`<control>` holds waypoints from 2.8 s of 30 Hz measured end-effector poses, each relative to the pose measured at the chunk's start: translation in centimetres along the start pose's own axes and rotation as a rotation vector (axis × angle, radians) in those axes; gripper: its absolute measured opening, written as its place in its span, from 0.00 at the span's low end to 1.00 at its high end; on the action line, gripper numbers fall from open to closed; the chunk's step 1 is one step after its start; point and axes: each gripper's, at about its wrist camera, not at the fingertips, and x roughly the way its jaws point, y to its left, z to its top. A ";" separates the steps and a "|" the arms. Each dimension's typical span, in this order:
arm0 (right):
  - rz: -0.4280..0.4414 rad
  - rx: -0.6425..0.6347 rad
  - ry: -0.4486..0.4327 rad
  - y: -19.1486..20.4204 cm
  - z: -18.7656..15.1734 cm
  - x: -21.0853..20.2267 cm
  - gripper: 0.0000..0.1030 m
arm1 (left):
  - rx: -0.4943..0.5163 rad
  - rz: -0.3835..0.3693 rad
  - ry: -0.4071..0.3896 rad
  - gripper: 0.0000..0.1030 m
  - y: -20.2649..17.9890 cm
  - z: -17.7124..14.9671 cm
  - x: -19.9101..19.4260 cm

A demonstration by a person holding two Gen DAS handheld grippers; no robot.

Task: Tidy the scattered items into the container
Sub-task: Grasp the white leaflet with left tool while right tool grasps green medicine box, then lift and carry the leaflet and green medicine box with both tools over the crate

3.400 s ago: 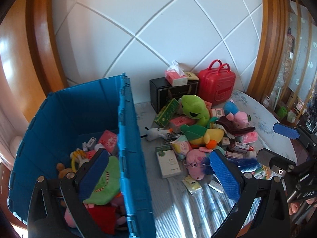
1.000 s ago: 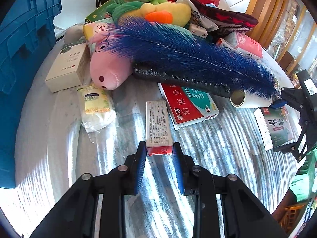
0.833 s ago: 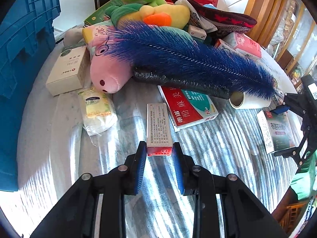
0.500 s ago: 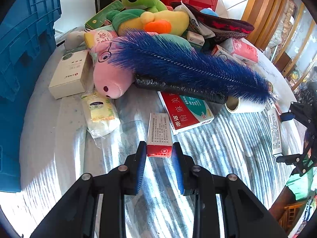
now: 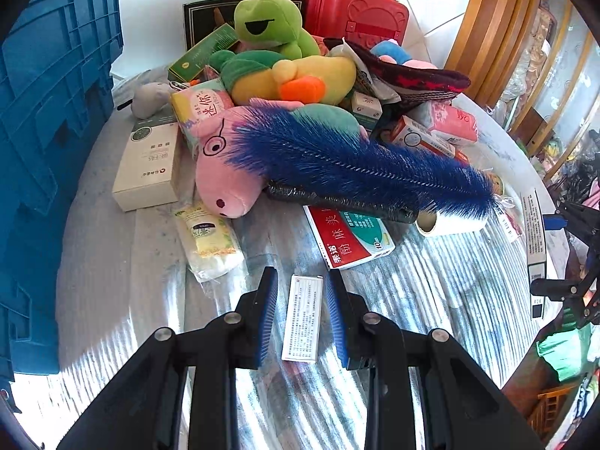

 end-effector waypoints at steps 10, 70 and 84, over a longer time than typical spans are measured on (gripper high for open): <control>-0.016 0.058 0.014 0.4 -1.0 -0.6 0.90 | 0.021 -0.008 0.170 0.31 -0.2 -2.1 6.1; -0.296 0.438 -0.409 5.7 13.7 -25.7 0.91 | 0.118 -0.035 -0.324 0.25 -3.5 15.8 -27.6; -0.297 0.366 -0.454 13.4 19.2 -25.1 0.91 | 0.088 -0.022 -0.381 0.25 4.5 15.5 -30.7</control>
